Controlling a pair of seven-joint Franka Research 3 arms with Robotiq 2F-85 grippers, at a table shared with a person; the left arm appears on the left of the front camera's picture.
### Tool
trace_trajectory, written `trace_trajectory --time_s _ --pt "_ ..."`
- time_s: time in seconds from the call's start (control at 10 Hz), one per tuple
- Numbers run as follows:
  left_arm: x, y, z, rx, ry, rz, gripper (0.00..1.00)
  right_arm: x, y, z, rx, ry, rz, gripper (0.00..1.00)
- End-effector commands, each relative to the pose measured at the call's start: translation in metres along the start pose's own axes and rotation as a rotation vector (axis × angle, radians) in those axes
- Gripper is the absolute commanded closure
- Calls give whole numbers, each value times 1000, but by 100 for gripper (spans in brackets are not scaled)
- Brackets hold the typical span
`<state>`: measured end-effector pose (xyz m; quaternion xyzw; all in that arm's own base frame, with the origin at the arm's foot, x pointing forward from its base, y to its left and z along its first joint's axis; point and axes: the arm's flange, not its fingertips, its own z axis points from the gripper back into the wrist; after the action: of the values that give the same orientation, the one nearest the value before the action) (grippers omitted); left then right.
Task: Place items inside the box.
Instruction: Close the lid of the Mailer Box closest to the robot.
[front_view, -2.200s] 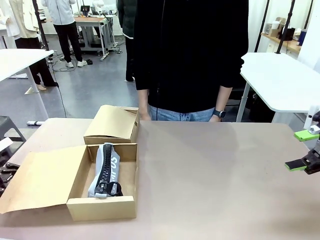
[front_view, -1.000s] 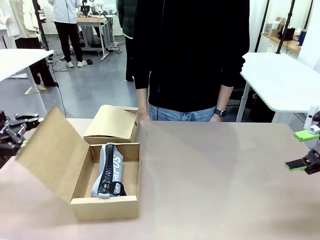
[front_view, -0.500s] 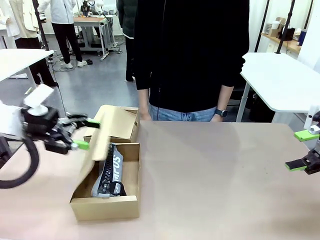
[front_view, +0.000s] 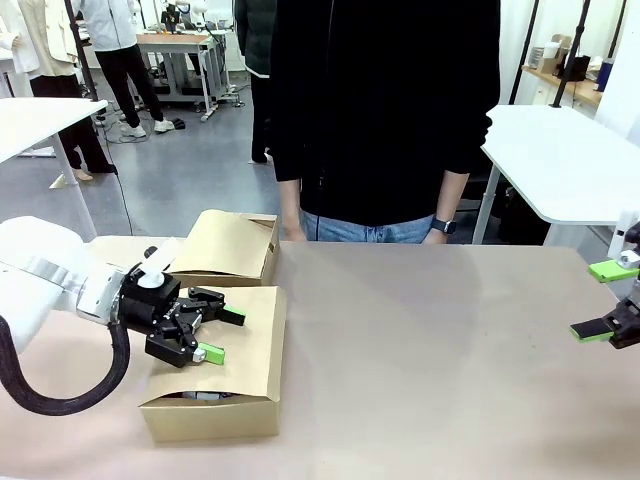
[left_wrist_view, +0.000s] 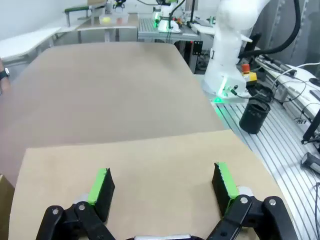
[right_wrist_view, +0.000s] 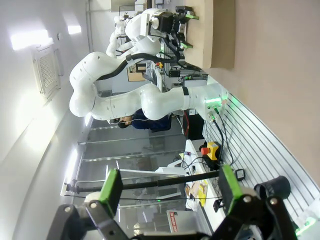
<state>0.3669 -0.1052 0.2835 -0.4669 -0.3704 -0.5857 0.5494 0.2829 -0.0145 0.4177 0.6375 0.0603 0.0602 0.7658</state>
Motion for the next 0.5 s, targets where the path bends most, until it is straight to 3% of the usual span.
trace_trajectory --time_s 0.0,0.2,0.4 --pt "-14 -61 -6 49 67 -57 0 0 7 0 20 -9 -20 0" --pt "-6 -62 3 84 28 -80 0 0 7 0 20 -9 -20 0" --pt "30 -68 43 161 -80 -55 0 0 7 0 20 -9 -20 0"
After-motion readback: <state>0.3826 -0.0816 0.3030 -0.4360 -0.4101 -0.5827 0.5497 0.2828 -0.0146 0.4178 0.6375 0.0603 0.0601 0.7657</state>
